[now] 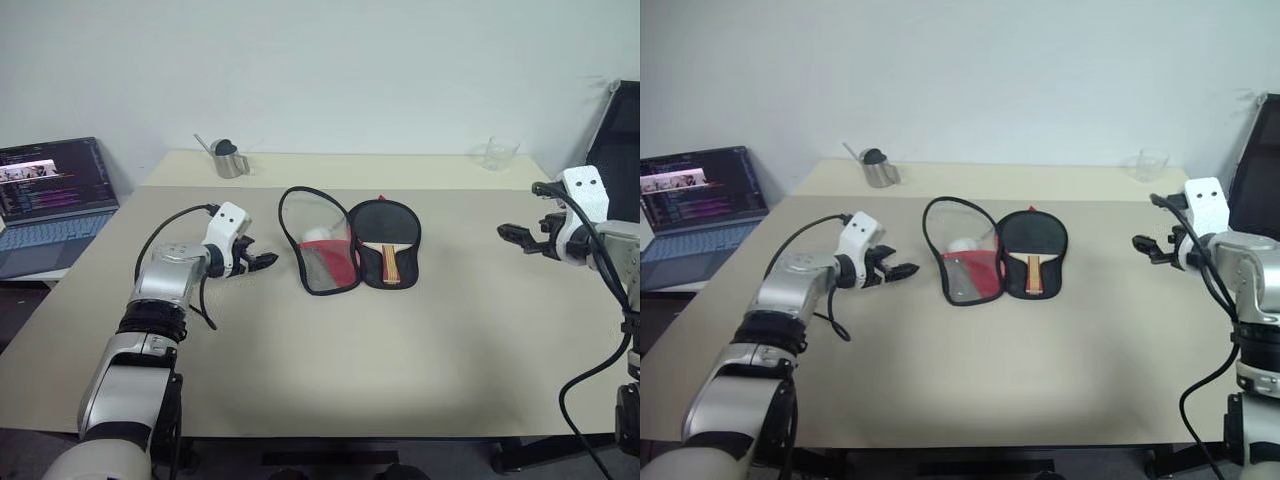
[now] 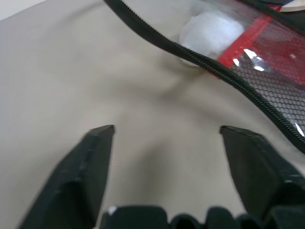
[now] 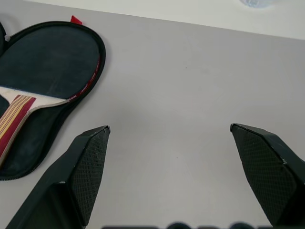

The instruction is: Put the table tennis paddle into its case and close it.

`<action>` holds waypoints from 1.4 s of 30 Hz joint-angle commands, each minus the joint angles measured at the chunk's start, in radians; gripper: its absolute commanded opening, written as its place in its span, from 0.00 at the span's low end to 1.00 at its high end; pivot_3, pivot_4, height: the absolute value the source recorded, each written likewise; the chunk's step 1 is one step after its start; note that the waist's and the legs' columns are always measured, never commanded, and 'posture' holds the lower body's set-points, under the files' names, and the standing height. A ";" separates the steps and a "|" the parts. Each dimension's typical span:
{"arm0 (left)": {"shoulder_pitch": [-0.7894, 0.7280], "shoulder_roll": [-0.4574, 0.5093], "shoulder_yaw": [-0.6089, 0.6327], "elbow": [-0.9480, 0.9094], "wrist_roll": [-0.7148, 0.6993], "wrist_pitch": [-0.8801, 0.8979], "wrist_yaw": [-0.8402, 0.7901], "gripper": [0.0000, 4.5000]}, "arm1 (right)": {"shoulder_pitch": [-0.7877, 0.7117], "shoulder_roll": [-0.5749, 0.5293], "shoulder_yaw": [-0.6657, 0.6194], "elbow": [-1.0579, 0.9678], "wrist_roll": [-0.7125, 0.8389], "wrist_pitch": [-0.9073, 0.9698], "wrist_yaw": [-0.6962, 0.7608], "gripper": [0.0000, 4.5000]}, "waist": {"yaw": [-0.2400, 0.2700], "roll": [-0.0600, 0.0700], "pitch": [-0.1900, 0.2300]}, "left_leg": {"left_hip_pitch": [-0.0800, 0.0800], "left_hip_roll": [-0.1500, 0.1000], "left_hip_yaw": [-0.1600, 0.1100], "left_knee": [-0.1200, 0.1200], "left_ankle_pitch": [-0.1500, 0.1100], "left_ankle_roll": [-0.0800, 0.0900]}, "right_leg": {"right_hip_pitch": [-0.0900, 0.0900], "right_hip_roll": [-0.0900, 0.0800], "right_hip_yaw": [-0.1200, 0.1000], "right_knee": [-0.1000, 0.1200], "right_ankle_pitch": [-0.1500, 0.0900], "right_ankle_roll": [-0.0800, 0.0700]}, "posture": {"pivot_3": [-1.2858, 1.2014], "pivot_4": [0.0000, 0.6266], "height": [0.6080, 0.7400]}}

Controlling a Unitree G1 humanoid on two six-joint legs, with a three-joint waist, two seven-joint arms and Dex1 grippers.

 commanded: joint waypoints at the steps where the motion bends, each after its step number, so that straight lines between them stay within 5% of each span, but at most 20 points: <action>1: -0.041 -0.035 -0.037 0.040 0.056 -0.029 0.043 0.54 | 0.036 -0.048 -0.019 -0.135 0.085 -0.030 0.125 1.00 | 0.001 0.000 0.000 | 0.000 0.000 0.000 0.000 0.000 0.000 | 0.000 0.000 0.000 0.000 0.000 0.000 | 0.52 0.24 1.00; 8: -0.075 -0.116 -0.068 0.078 0.103 -0.037 0.083 0.01 | 0.119 -0.050 -0.001 -0.311 0.189 -0.101 0.256 1.00 | -0.002 -0.001 0.001 | 0.000 0.000 0.000 0.001 0.000 0.000 | 0.001 0.000 0.000 0.000 0.000 0.001 | 0.52 0.24 1.00; 19: -0.094 -0.202 -0.052 0.036 0.081 -0.032 0.047 0.01 | 0.160 -0.030 0.035 -0.391 0.260 -0.112 0.266 1.00 | 0.001 -0.002 0.001 | 0.000 0.000 -0.001 0.002 0.000 0.000 | 0.001 0.000 0.000 0.000 0.000 0.001 | 0.52 0.24 1.00; 29: -0.096 -0.348 -0.028 -0.262 -0.004 0.166 0.086 0.01 | 0.171 -0.037 0.029 -0.389 0.274 -0.128 0.248 1.00 | -0.001 -0.002 0.001 | 0.000 -0.001 -0.001 0.001 0.000 0.000 | 0.002 0.000 0.000 0.000 0.000 0.001 | 0.52 0.24 1.00; 36: -0.076 -0.461 -0.104 -0.204 0.070 0.122 0.229 0.01 | 0.186 -0.044 0.003 -0.401 0.285 -0.122 0.220 1.00 | 0.003 -0.002 0.001 | 0.002 -0.001 -0.002 0.002 0.000 0.000 | 0.003 0.000 0.000 0.001 0.000 0.001 | 0.52 0.24 1.00; 42: -0.052 -0.458 -0.159 -0.117 0.153 0.050 0.305 0.01 | 0.210 -0.059 -0.031 -0.422 0.303 -0.110 0.204 1.00 | 0.000 -0.002 0.001 | 0.001 -0.001 -0.001 0.002 0.000 0.000 | 0.003 0.000 0.001 0.000 0.001 0.001 | 0.52 0.24 1.00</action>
